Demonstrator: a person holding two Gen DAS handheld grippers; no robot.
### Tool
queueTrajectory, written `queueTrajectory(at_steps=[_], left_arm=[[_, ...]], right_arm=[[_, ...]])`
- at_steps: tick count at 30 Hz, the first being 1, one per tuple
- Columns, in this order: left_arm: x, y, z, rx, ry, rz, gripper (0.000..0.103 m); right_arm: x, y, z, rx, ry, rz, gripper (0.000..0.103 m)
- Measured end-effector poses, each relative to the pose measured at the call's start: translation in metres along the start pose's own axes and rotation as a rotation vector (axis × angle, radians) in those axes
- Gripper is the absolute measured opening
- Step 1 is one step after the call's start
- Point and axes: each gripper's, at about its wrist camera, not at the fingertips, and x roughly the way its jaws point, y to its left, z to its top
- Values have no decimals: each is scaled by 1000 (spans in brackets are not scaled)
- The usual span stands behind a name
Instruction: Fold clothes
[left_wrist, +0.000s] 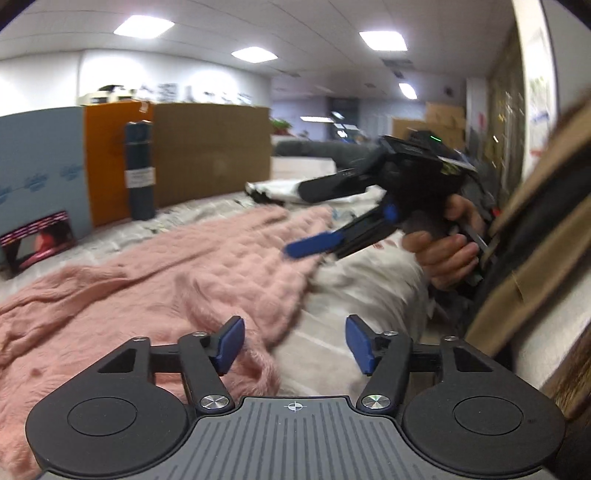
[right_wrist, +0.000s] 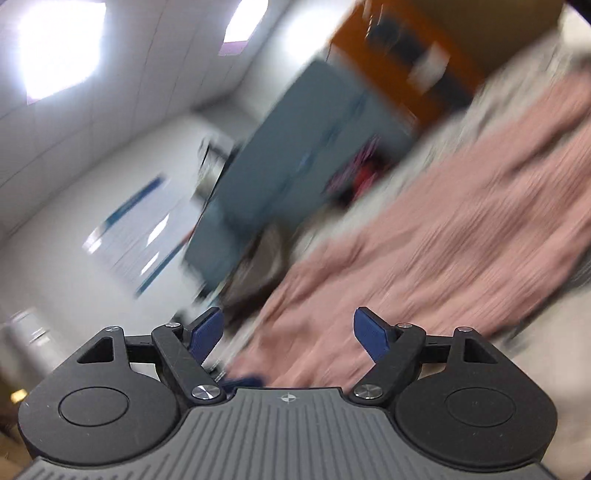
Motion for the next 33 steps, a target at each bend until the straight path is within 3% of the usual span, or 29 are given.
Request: queueTrajectory(at_steps=[4, 7, 11, 14, 16, 19, 27, 29, 33], left_arm=[[2, -6, -8, 10, 39, -28, 65], [-4, -6, -10, 11, 19, -25, 65], [-25, 8, -5, -22, -71, -31, 70], [-36, 18, -2, -27, -112, 75, 75], [-31, 27, 0, -53, -94, 167, 77], [-6, 43, 1, -124, -21, 119, 79], [21, 8, 7, 21, -21, -125, 80], [26, 3, 5, 35, -5, -152, 80], [18, 1, 0, 33, -24, -85, 80]], right_arm=[[31, 5, -14, 19, 135, 54, 76], [32, 8, -14, 23, 147, 113, 77], [27, 7, -14, 67, 138, 179, 79], [21, 5, -14, 89, 122, 205, 81], [18, 5, -13, 88, 124, 199, 81], [25, 8, -13, 82, 138, 205, 81], [21, 0, -12, 131, 95, 174, 85], [21, -4, -12, 152, 95, 174, 85], [24, -3, -15, 130, 131, 131, 81]])
